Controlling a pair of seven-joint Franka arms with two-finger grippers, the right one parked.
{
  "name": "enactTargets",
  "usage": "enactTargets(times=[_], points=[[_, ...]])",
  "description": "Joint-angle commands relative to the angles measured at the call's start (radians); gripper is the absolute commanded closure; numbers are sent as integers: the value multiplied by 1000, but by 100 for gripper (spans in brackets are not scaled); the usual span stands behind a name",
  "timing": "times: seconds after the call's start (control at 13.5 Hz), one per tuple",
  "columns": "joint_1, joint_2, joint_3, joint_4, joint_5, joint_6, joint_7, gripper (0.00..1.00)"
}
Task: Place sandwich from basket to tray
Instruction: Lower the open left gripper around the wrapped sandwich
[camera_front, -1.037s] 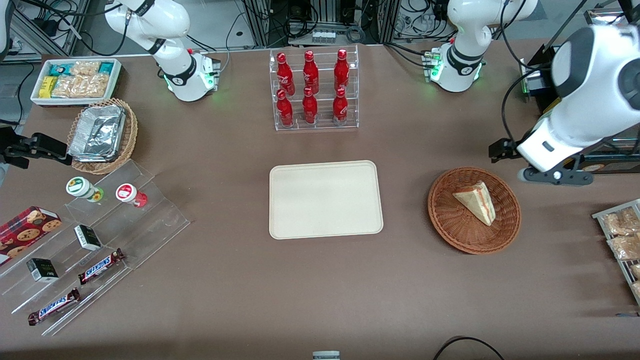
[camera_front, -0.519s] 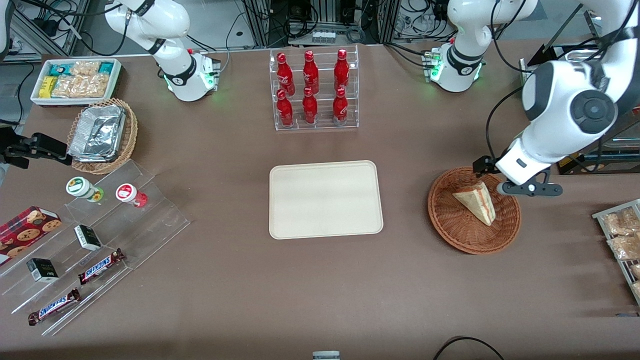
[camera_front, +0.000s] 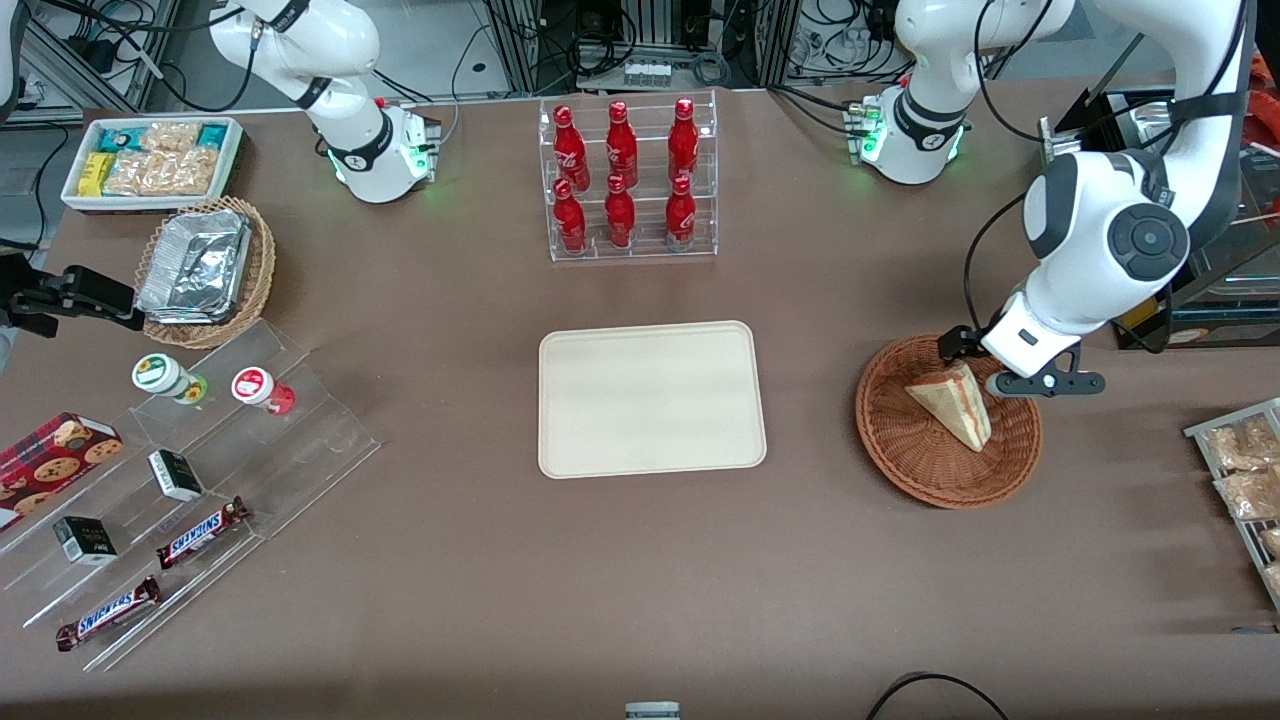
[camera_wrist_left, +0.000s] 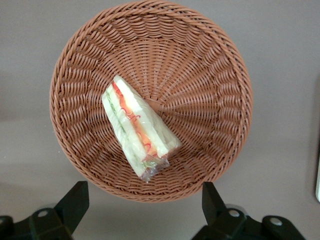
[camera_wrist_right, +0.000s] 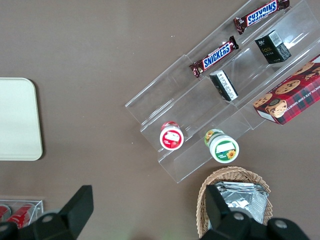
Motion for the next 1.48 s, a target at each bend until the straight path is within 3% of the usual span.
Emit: enactTargets(times=[0.0, 0.22, 0.59, 1.41], points=[[27, 27, -9, -6, 0, 40, -20, 0], [16, 61, -12, -6, 5, 73, -331, 0], [13, 75, -18, -8, 9, 125, -624, 0], [15, 100, -18, -30, 11, 157, -741, 0]])
